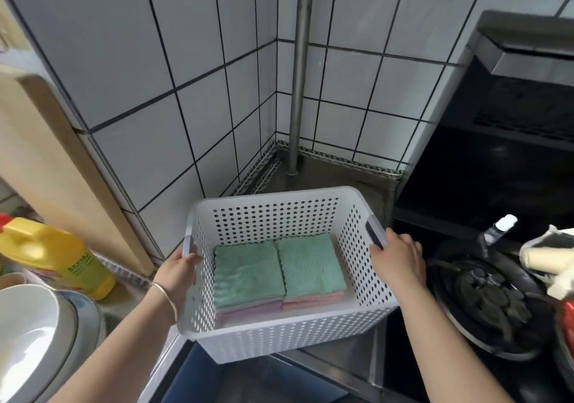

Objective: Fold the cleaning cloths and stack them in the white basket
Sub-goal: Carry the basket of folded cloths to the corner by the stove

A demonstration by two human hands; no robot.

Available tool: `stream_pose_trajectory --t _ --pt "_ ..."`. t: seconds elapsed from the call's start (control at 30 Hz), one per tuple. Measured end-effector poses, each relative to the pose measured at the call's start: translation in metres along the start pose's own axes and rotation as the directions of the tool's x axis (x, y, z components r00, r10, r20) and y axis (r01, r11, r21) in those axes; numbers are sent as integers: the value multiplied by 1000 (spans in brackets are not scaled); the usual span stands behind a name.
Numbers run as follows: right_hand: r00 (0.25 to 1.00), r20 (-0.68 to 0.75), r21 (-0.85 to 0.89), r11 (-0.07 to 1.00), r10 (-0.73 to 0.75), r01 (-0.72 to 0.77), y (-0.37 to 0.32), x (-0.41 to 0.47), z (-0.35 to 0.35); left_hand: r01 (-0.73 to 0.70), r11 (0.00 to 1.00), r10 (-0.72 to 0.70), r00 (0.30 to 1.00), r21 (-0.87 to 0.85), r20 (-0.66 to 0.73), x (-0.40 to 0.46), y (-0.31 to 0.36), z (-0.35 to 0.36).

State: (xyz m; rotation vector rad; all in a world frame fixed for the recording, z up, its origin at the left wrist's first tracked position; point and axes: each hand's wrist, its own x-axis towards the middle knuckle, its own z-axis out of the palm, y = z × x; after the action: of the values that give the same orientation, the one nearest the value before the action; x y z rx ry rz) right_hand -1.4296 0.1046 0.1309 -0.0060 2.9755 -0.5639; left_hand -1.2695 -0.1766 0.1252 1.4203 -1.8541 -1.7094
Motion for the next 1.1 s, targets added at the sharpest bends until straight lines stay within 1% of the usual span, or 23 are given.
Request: stream_pose_trajectory --t 0.07,0.1,0.17,0.23,0.33,0.37,0.43,0.5,0.57,0.63,0.7,0.77,0.87,0.97,1.1 --pt "997 -77 -71 997 -30 24 -1 -9 3 -10 999 9 1000 -52 -13 -6 -2 11" --pt "994 -99 -66 997 -37 30 -2 -15 4 -12 997 10 1000 -71 -28 -9 -5 18" --pt "996 -86 -11 999 -38 37 -4 -25 12 -3 994 -3 998 -113 -56 -12 -10 29" --pt "997 -69 114 993 -20 28 -10 -37 23 17 987 -29 997 -160 -75 -15 -12 40" --pt "997 -67 344 939 44 -18 -24 -56 31 23 981 -43 994 -195 -102 -22 -12 54" --pt "997 -49 391 920 57 -33 -29 -62 32 14 982 -36 993 -189 -115 -27 -11 59" --pt "997 34 475 877 63 -71 -40 -73 38 11 976 -39 992 -218 -122 -38 -9 71" --pt "995 93 558 827 19 -68 -48 -82 49 54 953 -81 994 -300 -78 -48 -5 81" --pt "995 99 594 803 1 -61 -49 -85 56 179 923 -185 983 -340 15 -55 -2 88" --pt "996 88 632 770 33 -81 -43 -79 53 334 875 -300 942 -351 148 -62 -1 94" --pt "994 87 642 759 68 -108 -36 -71 42 410 839 -329 906 -358 266 -68 -2 97" --pt "991 100 622 772 83 -128 -30 -59 32 447 821 -328 878 -355 348 -74 -2 103" --pt "986 154 602 785 68 -148 -26 -44 21 475 811 -331 853 -340 403 -78 0 112" --pt "982 186 608 780 44 -150 -21 -30 14 465 810 -308 855 -357 416 -81 -1 122" --pt "981 196 604 786 16 -133 -19 -13 12 466 788 -276 852 -402 445 -78 -4 133"
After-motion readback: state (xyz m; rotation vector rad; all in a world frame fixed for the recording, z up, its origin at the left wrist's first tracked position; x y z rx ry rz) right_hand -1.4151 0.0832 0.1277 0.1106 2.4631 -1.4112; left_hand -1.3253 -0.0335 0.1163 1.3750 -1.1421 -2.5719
